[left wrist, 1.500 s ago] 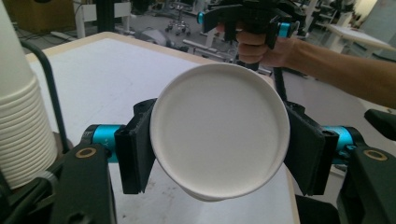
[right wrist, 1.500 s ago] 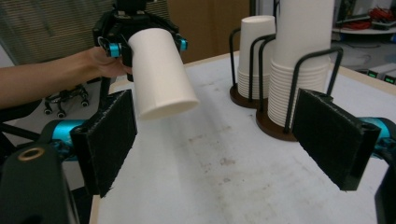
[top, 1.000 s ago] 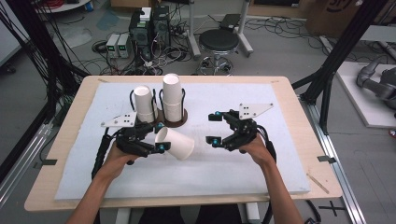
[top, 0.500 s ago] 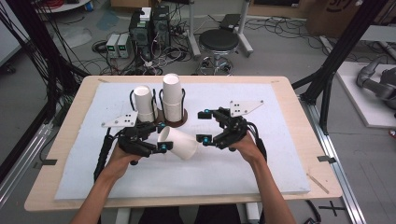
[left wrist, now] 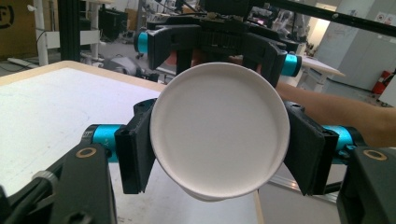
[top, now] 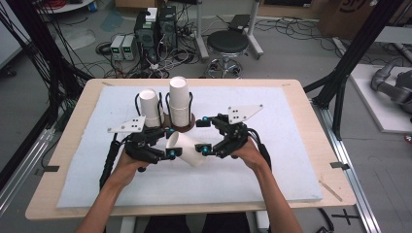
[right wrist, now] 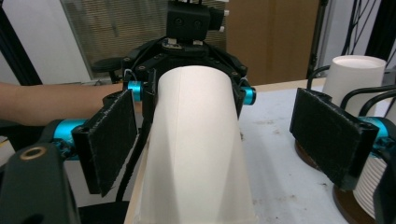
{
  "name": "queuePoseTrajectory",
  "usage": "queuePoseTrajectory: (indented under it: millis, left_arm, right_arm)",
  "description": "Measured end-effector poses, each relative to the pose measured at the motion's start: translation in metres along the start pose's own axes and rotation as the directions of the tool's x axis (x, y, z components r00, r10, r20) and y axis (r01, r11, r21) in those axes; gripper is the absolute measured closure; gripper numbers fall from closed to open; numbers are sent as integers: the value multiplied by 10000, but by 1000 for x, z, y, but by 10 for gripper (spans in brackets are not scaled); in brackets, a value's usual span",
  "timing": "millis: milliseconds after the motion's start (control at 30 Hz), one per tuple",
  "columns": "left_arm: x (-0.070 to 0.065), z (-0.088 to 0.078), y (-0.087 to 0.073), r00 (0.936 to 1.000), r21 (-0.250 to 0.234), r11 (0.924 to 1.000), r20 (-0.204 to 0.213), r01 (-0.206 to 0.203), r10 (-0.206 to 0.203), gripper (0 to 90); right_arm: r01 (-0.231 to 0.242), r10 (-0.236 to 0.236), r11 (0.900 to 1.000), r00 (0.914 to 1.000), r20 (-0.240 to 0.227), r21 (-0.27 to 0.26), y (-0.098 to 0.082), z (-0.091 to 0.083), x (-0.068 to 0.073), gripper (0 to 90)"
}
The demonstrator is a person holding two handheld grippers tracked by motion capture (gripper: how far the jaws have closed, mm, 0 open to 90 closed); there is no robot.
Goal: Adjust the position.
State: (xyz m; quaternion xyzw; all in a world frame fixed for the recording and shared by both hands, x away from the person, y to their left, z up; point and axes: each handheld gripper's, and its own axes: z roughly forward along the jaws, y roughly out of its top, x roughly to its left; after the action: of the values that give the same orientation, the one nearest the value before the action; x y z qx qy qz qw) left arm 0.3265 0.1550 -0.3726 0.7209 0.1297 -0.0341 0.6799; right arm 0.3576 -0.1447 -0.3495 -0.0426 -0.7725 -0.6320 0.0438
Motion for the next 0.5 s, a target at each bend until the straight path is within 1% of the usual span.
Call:
queuePoseTrajectory:
  millis: [167, 267, 367, 400, 500]
  left_arm:
    - [-1, 2, 1, 10000, 37, 10000, 49, -34, 34, 338]
    - [0, 2, 3, 10000, -96, 9999, 35, -52, 53, 339]
    - [-1, 2, 3, 10000, -105, 9999, 35, -76, 76, 339]
    - [-1, 2, 4, 9999, -120, 9999, 68, -96, 97, 339]
    - [-2, 2, 4, 9999, -173, 9998, 72, -90, 91, 339]
  right_arm:
    - [-9, 11, 9999, 9999, -130, 150, -1, 5, 1, 155]
    - [2, 4, 9997, 9998, -220, 244, -1, 7, 2, 154]
    - [24, -17, 9995, 9997, -229, 319, -1, 9, 3, 155]
    - [10, 0, 9994, 9995, -313, 337, -2, 10, 3, 155]
    - [22, -5, 9988, 9994, -356, 492, -3, 13, 4, 155]
